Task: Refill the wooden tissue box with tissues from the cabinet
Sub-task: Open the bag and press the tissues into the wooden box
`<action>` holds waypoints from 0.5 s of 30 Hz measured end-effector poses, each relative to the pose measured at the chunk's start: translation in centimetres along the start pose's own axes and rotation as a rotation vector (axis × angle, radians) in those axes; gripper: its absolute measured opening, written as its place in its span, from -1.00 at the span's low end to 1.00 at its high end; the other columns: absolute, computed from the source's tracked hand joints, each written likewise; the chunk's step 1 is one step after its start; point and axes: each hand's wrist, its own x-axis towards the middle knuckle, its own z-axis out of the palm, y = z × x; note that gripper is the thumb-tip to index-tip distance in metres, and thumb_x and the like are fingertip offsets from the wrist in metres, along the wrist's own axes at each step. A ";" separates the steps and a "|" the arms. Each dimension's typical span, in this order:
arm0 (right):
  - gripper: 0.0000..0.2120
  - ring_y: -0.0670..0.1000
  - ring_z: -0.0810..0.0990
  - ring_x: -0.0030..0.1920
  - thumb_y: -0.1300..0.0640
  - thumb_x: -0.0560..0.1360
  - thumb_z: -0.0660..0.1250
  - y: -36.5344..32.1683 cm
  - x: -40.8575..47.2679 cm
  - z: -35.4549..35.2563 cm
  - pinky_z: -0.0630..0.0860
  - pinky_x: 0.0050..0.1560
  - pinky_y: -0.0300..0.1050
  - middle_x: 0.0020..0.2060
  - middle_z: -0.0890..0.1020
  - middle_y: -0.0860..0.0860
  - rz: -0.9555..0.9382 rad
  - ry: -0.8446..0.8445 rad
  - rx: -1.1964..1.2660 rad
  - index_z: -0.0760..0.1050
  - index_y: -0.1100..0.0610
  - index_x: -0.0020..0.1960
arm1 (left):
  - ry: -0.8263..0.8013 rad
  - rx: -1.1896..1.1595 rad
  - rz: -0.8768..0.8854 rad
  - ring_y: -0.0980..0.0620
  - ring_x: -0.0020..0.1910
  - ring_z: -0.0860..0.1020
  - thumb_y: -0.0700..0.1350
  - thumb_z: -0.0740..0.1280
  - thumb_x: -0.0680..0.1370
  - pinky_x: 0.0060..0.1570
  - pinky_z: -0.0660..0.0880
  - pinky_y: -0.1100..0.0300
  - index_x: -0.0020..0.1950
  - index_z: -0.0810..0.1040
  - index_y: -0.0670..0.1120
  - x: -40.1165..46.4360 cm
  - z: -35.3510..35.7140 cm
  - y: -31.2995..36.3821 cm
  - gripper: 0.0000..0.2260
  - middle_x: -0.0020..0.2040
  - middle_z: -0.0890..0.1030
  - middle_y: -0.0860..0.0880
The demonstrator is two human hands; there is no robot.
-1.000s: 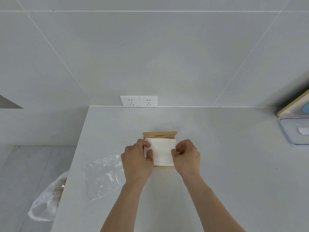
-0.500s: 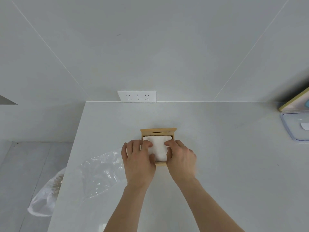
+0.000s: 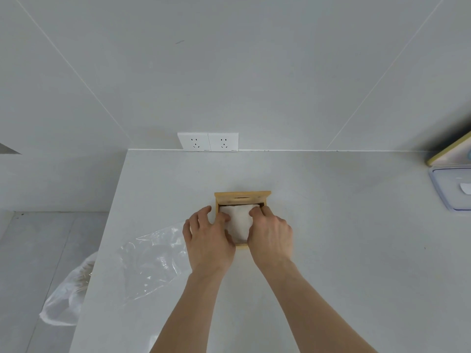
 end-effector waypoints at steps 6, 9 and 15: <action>-0.78 0.05 0.32 -0.44 0.38 0.28 0.42 0.5 -0.2 0.3 0.30 -0.46 -0.15 -0.04 0.45 0.06 0.045 -0.015 -0.033 0.57 0.12 -0.16 | -0.079 0.068 -0.013 -0.06 0.51 0.26 -0.10 0.20 0.57 0.55 0.08 -0.05 0.36 0.50 0.18 0.2 0.2 0.1 -0.61 0.46 0.41 0.01; -0.77 0.04 0.38 -0.28 0.36 0.31 0.38 1.1 0.1 0.4 0.42 -0.37 -0.14 -0.06 0.41 0.05 0.046 -0.021 -0.044 0.61 0.09 -0.12 | -0.094 0.092 -0.005 -0.06 0.48 0.30 -0.10 0.19 0.57 0.54 0.11 -0.07 0.37 0.48 0.18 0.2 0.3 0.0 -0.60 0.44 0.43 0.03; -0.77 0.05 0.43 -0.14 0.21 0.38 0.39 1.0 0.9 0.4 0.46 -0.33 -0.13 0.03 0.38 0.04 0.070 -0.079 -0.105 0.59 -0.02 0.00 | -0.068 0.049 0.001 -0.05 0.34 0.44 -0.12 0.22 0.56 0.47 0.23 -0.01 0.34 0.50 0.17 0.4 0.1 0.1 -0.62 0.31 0.52 0.06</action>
